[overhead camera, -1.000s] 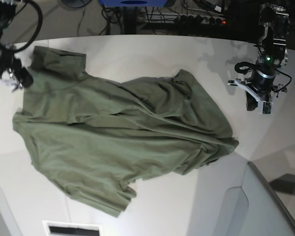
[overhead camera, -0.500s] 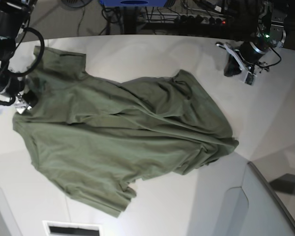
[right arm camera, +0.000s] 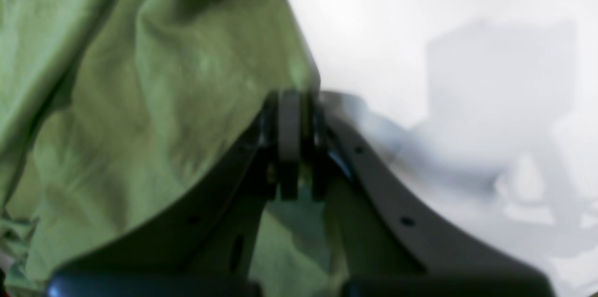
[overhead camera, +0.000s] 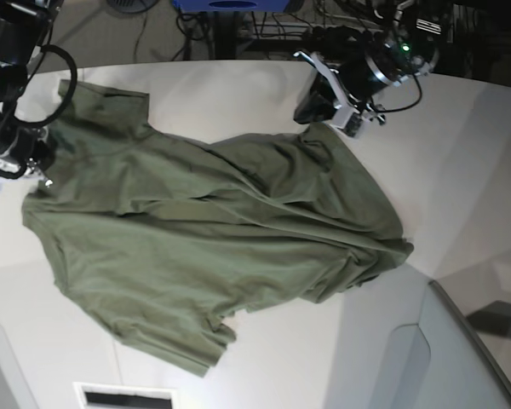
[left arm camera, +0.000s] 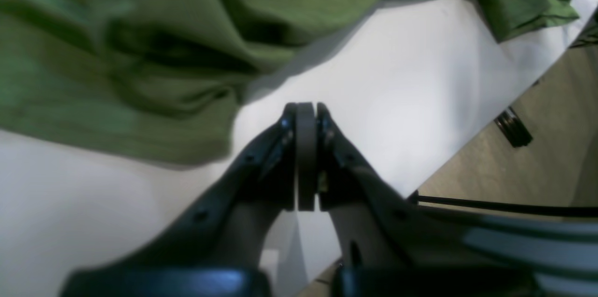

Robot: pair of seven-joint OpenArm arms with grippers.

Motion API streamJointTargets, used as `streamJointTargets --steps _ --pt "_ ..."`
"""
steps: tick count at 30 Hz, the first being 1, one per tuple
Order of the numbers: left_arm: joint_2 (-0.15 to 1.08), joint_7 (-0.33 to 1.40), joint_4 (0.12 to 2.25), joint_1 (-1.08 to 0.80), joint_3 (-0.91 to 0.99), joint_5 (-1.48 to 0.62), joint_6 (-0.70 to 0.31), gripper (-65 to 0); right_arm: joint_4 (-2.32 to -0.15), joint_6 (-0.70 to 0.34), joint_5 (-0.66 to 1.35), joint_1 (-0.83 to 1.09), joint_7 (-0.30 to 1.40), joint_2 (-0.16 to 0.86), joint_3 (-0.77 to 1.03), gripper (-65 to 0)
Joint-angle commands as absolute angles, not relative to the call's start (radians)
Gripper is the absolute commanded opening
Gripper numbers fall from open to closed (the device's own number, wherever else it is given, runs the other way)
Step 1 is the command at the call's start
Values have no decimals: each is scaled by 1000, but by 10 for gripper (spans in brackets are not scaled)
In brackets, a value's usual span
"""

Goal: Layout the t-shirt on the table in an organized manner, then fold the t-shirt properly
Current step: 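Grasp the shirt edge near the collar with the left gripper, then pull the grasped shirt edge outward with the left gripper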

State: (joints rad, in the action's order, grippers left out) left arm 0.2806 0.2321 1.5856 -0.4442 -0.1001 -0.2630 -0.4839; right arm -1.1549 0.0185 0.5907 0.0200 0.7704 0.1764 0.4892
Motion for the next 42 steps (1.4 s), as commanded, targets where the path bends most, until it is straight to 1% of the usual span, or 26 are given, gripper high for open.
streamJointTargets --steps 1,4,7,10,11,12,13,14,18,21,24,27,29,33,38,42 --pt "272 208 1607 -427 -108 -277 -460 -650 -1161 19 590 13 786 186 492 -618" --pt "260 208 1610 -414 -128 -277 -407 -650 -1161 19 588 16 786 186 492 -650" --pt "257 209 1633 -414 -131 -275 -357 -650 -1168 19 588 18 788 188 492 -650" --pt "262 209 1643 -414 -151 -275 -346 -650 -1207 19 590 22 789 206 492 -650" --pt "268 209 1639 -414 -170 -275 -346 -594 -1237 19 590 38 789 208 492 -650" --pt "274 209 1636 -414 -188 -275 -346 -551 -1273 19 591 50 789 209 492 -650" --pt "285 209 1635 -412 -209 -275 -346 -515 -1316 19 591 62 791 209 492 -650" --pt "288 209 1633 -412 -234 -275 -346 -500 -1357 19 591 73 794 209 492 -650" --pt "278 209 1601 -364 -334 -275 -344 -497 -1475 19 591 90 868 206 493 -650" --pt "268 209 1512 -286 -440 -275 -343 -497 -1540 19 591 94 897 202 493 -650" --pt "242 206 1429 -223 -498 -275 -328 -497 -1601 19 591 96 921 203 493 -650" --pt "219 203 1376 -177 -527 -275 -277 -497 -1678 19 590 96 938 209 495 -650" --pt "213 203 1349 -147 -542 -275 -275 -497 -1725 19 587 97 940 211 513 -650" --pt "189 202 1310 -107 -562 -275 -275 -499 -1778 19 590 87 987 211 605 -650" --pt "143 200 1296 -88 -565 -275 -275 -499 -1788 19 590 76 1001 211 633 -650" --pt "113 200 1173 -39 -565 -268 -274 -499 -1796 19 590 76 1001 211 634 -650"
